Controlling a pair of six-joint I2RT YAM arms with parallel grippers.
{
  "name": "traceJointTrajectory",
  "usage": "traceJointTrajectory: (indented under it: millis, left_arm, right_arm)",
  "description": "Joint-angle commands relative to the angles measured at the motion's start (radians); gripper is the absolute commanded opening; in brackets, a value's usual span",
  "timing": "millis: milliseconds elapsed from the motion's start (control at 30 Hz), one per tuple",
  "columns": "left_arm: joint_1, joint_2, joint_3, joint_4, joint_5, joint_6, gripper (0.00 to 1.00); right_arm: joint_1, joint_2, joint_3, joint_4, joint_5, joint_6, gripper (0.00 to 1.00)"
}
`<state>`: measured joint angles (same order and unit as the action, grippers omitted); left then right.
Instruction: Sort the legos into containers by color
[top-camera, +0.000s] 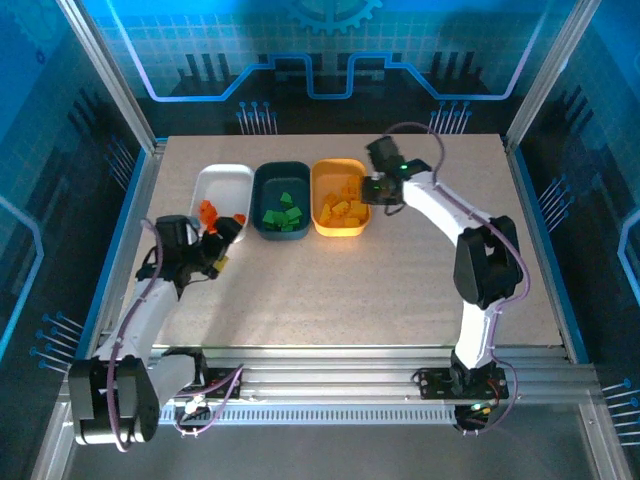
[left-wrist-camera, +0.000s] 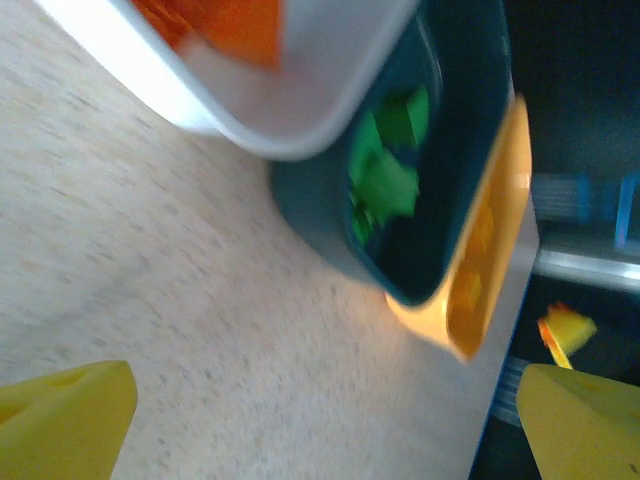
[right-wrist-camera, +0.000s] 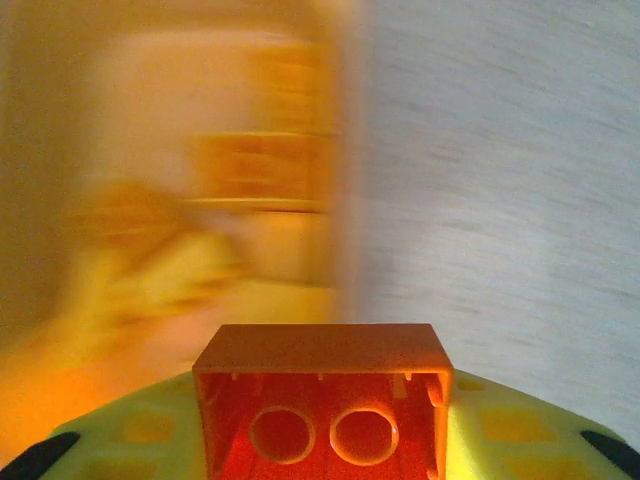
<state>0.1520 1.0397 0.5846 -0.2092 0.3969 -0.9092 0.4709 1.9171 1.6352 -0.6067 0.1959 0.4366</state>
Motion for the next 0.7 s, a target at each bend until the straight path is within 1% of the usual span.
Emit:
traceJointTrajectory:
  millis: [0, 67, 200, 300, 400, 467, 567, 600, 633, 667]
  left_arm:
    - [0.090, -0.057, -0.065, -0.049, 0.025, -0.068, 0.99]
    - [0.131, -0.084, -0.096, -0.047, 0.028, -0.085, 0.99]
    - [0.179, -0.074, -0.111, -0.061, 0.089, -0.070, 0.99]
    - [0.203, -0.053, -0.095, -0.085, 0.130, -0.038, 0.99]
    - [0.215, -0.060, -0.085, -0.088, 0.162, -0.025, 0.99]
    - [0.216, -0.071, -0.082, -0.088, 0.172, -0.020, 0.99]
    - [0.217, -0.082, -0.085, -0.072, 0.180, -0.022, 0.99]
    - [0.217, -0.084, -0.087, -0.066, 0.183, -0.025, 0.99]
    - [0.217, -0.083, -0.088, -0.058, 0.189, -0.027, 0.99]
    - [0.218, -0.081, -0.090, -0.051, 0.195, -0.030, 0.99]
  right_arm:
    - [0.177, 0.101, 0.093, 0.110, -0.115, -0.017, 0.37]
    - [0.253, 0.207, 0.224, 0.114, -0.132, -0.040, 0.37]
    - [0.362, 0.431, 0.519, 0.110, -0.190, -0.127, 0.37]
    - [0.392, 0.599, 0.764, 0.044, -0.205, -0.134, 0.37]
    - [0.400, 0.723, 0.965, -0.032, -0.226, -0.135, 0.37]
    - [0.401, 0.761, 1.028, -0.056, -0.233, -0.145, 0.37]
    - [0.400, 0.770, 1.024, -0.045, -0.236, -0.155, 0.39]
    - [0.401, 0.772, 1.024, -0.047, -0.234, -0.160, 0.41]
    - [0.402, 0.773, 1.026, -0.051, -0.229, -0.164, 0.49]
    - [0.402, 0.776, 1.030, -0.057, -0.218, -0.164, 0.61]
